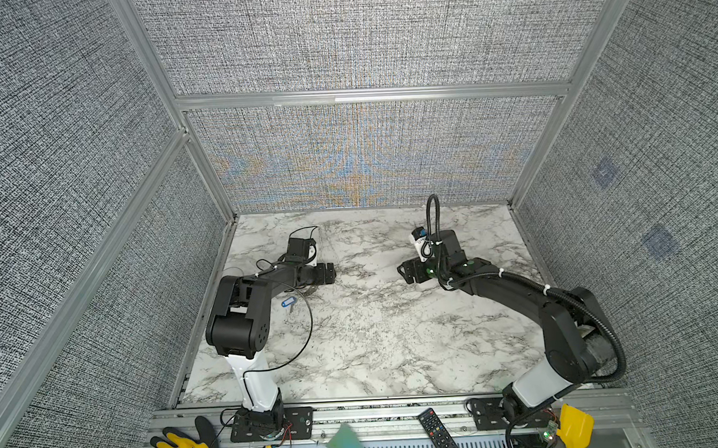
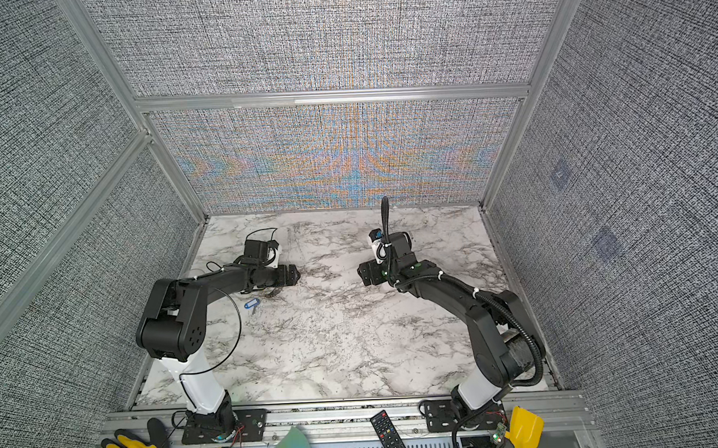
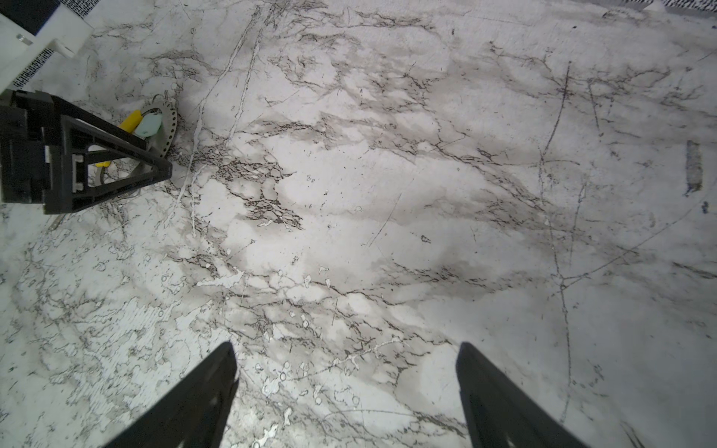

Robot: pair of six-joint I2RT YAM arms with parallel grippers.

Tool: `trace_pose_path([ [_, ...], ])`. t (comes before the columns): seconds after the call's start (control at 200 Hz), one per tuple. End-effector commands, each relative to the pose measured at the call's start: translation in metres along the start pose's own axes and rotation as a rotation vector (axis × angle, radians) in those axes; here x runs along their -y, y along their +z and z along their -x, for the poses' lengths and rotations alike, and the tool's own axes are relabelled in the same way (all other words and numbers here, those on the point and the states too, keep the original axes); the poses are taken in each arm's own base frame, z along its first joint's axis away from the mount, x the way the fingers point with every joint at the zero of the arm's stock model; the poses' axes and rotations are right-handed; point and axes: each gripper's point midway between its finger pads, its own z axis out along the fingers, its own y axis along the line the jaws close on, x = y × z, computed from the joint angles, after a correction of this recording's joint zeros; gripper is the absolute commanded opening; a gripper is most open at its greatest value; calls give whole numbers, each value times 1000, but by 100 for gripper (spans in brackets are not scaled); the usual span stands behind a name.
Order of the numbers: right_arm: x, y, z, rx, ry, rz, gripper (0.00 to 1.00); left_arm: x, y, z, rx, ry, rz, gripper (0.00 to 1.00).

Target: Remove the keys from the keyring

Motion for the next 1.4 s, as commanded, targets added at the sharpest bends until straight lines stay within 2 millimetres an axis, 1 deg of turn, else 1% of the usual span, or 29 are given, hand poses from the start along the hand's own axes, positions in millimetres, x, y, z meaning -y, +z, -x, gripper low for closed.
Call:
trace_pose_path([
  [0.0,3,-4,-4,-19,8,-24,90,9,5,-16,-54,-6,-36,97],
  [0.13,5,-7,-7,-22,3,-36,90,23,7,-25,-74,9,-70,97],
  [0.25,7,-10,-10,-32,-6,-51,90,43,10,-39,-103,31,-117,97],
  [0.395,10,-20,-14,-37,-24,-72,90,68,12,-53,-134,64,-171,97],
  [0.57,18,-33,-19,-43,-41,-119,90,105,12,-72,-164,102,-238,97],
  [0.785,25,-51,-21,-41,-62,-151,90,157,12,-102,-210,157,-320,97],
  [0.866,27,-59,-18,-30,-65,-158,90,177,10,-108,-215,190,-347,97],
  [0.961,31,-69,-16,-17,-67,-166,90,194,7,-113,-220,227,-360,96],
  [1.001,33,-74,-13,-8,-68,-171,90,197,4,-111,-205,241,-352,96],
  [1.056,36,-79,-12,0,-73,-174,90,199,-3,-100,-166,245,-337,96],
  [1.106,37,-84,-8,13,-75,-175,90,200,-11,-88,-120,250,-319,96],
  [1.196,38,-89,-3,25,-76,-164,88,203,-32,-63,-26,268,-296,96],
  [1.241,37,-89,-1,31,-82,-152,85,200,-44,-49,16,235,-254,97],
  [1.261,36,-89,0,35,-84,-147,84,194,-49,-42,30,205,-211,97],
  [1.321,32,-86,2,38,-85,-123,76,184,-64,-27,73,194,-148,97],
  [1.361,26,-82,3,39,-86,-87,69,179,-74,-19,103,189,-129,97],
  [1.396,18,-77,4,35,-87,-42,66,174,-82,-13,125,178,-130,97],
])
